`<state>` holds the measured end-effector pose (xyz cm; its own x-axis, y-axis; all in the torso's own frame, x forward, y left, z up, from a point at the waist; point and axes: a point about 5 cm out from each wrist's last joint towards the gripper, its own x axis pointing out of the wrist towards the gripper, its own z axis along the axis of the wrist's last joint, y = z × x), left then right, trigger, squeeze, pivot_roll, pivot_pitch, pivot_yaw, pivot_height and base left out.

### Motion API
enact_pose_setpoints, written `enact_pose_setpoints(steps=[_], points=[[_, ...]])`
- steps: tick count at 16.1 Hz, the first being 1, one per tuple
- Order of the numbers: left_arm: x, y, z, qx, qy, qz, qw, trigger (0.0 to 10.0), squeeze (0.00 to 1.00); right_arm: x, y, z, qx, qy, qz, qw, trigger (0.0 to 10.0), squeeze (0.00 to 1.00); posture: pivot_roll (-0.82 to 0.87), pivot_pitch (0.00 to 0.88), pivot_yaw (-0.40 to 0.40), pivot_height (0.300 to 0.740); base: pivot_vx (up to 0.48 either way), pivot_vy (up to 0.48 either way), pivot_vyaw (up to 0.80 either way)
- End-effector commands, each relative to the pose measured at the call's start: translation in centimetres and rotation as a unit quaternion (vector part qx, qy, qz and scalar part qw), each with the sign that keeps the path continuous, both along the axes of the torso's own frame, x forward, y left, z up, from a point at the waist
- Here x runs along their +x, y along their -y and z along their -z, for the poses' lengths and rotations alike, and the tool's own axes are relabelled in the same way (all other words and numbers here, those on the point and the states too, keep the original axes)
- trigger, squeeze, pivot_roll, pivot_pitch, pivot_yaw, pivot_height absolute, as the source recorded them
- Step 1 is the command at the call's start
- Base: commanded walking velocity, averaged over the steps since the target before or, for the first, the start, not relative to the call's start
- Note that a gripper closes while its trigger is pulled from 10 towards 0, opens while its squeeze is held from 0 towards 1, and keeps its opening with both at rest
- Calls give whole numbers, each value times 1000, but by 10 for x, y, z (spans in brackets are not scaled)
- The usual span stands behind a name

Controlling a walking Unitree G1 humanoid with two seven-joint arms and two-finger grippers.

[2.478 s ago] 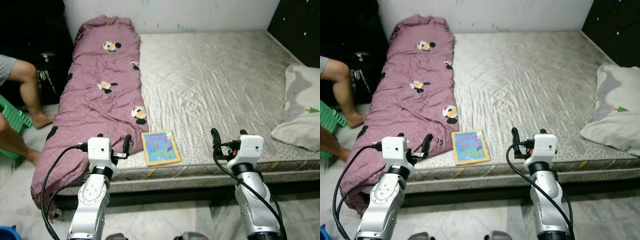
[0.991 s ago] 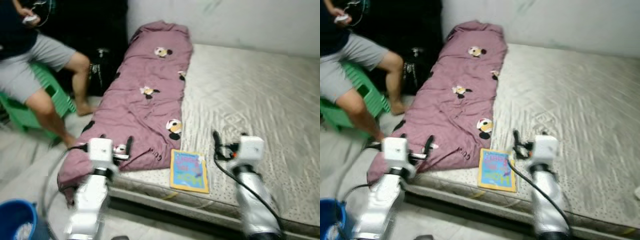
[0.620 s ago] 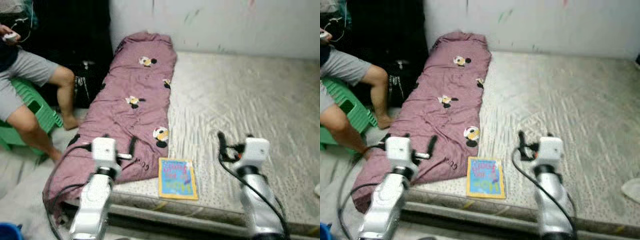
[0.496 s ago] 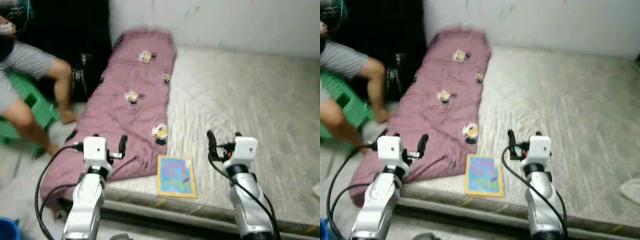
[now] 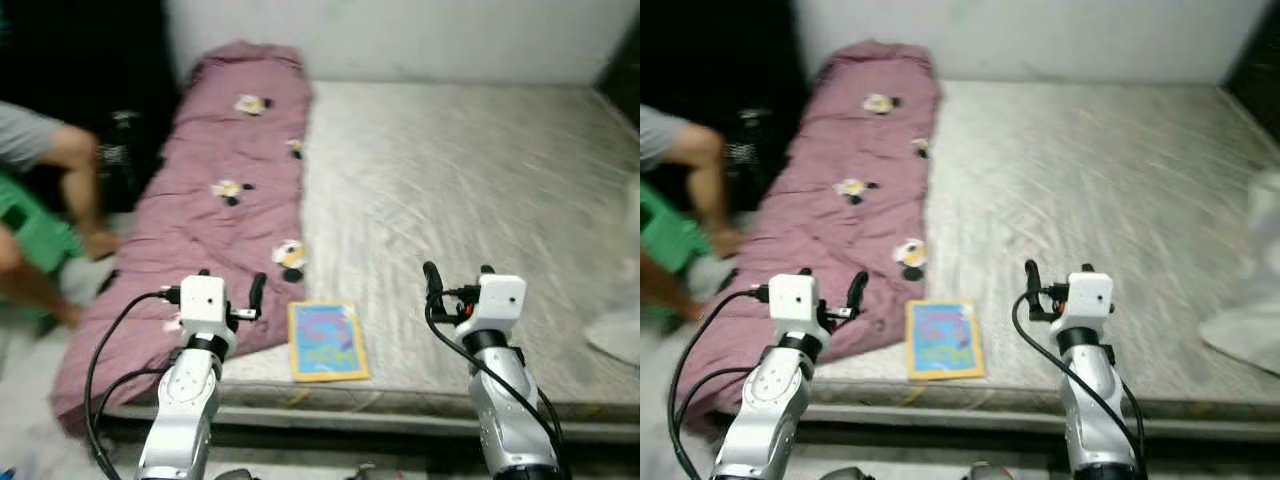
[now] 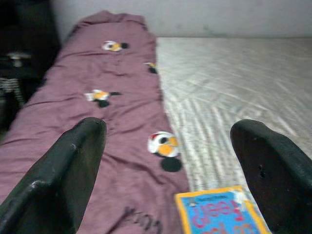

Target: Clean up the room

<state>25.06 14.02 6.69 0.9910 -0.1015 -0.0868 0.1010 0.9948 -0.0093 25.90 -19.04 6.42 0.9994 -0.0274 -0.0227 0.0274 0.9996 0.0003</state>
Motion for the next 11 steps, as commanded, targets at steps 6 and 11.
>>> enact_pose_setpoints(steps=[6,11], points=[[-1,-2,1,2,-3,4,1000,10000,0,1,-2,-2,5,4,-2,1000,10000,0,-53,30,11,740,0,-363,0],[-1,-2,1,1,-3,6,1000,10000,0,1,-1,-2,3,4,-1,1000,10000,0,-54,30,10,740,0,-381,0]])
